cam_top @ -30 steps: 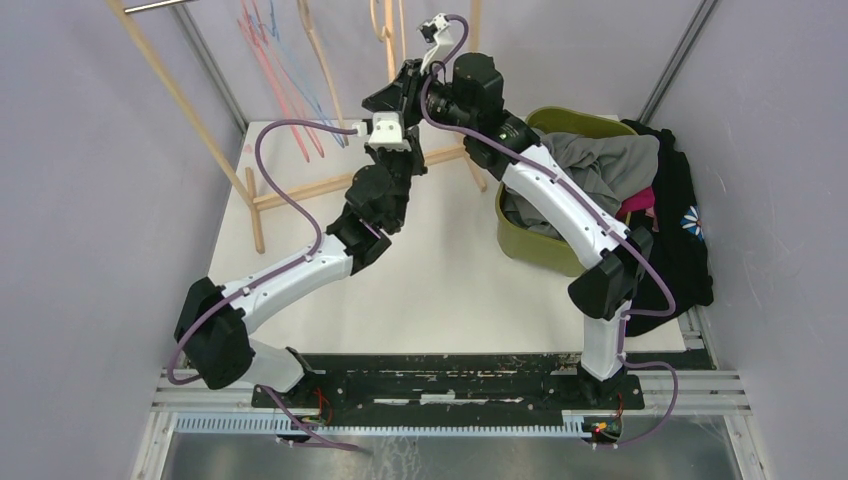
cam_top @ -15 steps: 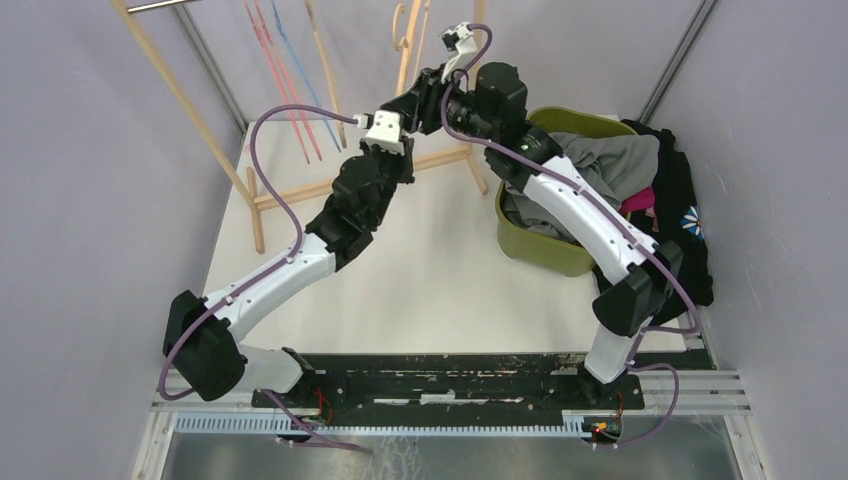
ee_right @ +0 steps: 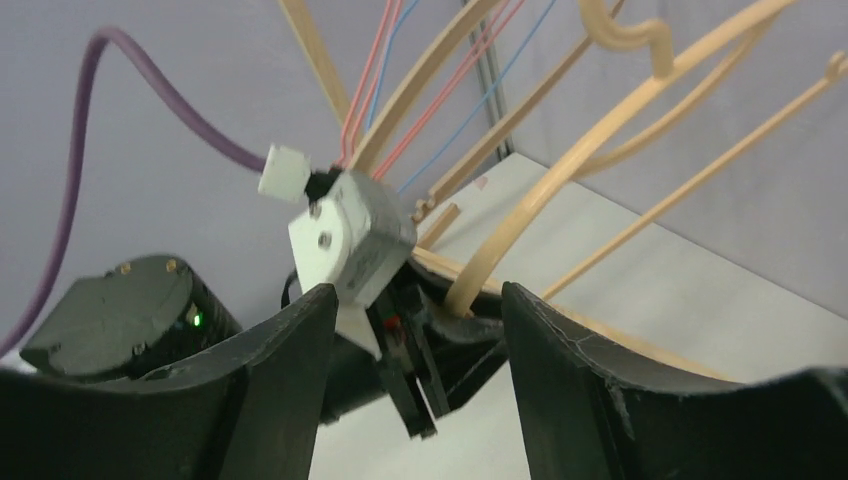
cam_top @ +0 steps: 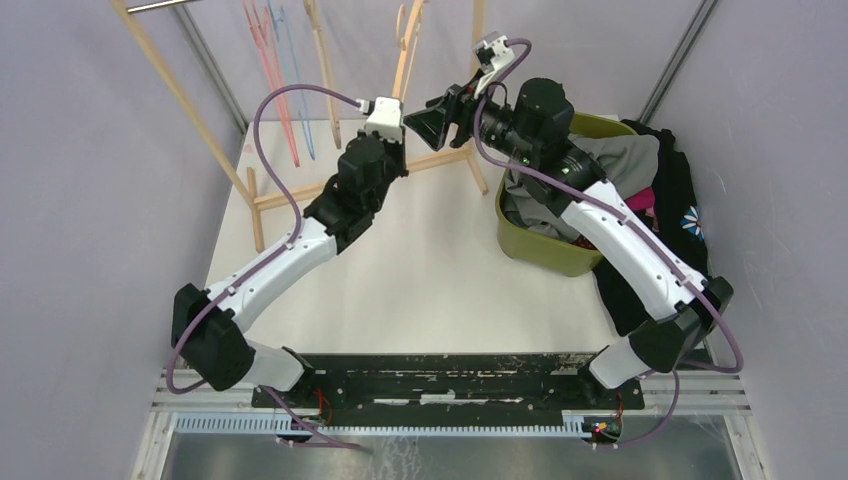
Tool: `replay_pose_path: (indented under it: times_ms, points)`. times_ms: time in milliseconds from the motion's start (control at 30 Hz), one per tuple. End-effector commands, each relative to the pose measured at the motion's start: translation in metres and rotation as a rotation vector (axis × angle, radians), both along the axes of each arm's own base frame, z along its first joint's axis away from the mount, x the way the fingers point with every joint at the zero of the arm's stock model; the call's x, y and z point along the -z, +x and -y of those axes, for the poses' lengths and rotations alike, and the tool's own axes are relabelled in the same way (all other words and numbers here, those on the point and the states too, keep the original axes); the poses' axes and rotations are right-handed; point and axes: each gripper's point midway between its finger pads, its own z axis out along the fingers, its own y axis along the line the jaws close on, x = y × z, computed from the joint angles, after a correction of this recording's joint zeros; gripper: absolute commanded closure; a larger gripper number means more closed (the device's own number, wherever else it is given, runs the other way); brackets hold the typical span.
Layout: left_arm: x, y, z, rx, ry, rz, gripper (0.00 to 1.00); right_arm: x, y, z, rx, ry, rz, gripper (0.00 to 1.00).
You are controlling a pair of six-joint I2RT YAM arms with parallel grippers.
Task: Remove the skirt from the hanger
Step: Place the hanger at the clothesline.
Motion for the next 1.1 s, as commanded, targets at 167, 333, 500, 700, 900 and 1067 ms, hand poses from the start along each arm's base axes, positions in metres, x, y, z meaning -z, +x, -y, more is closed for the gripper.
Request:
replay_pose_path:
  times_ms: [167,333,500,700,900,1067]
  points:
    - [-0.089,0.020,0.007,-0.050,-0.137,0.103,0.97,0.019,-0.028,0.040,0.067,-0.122,0.020,0.36]
    - [-0.103,0.017,0.002,-0.064,-0.165,0.123,0.97,0.029,-0.031,0.044,0.072,-0.136,0.002,0.37]
    - [-0.101,0.027,-0.001,-0.070,-0.177,0.089,0.97,0.028,-0.034,0.043,0.065,-0.121,-0.010,0.39]
    - [-0.094,0.040,-0.018,-0.103,-0.256,0.059,0.97,0.028,-0.039,0.045,0.059,-0.112,-0.023,0.41]
    - [-0.096,0.059,-0.030,-0.107,-0.335,0.035,0.97,0.030,-0.043,0.046,0.052,-0.096,-0.044,0.41]
    - [-0.096,0.071,-0.024,-0.086,-0.354,0.007,0.97,0.032,-0.046,0.052,0.067,-0.102,-0.049,0.40]
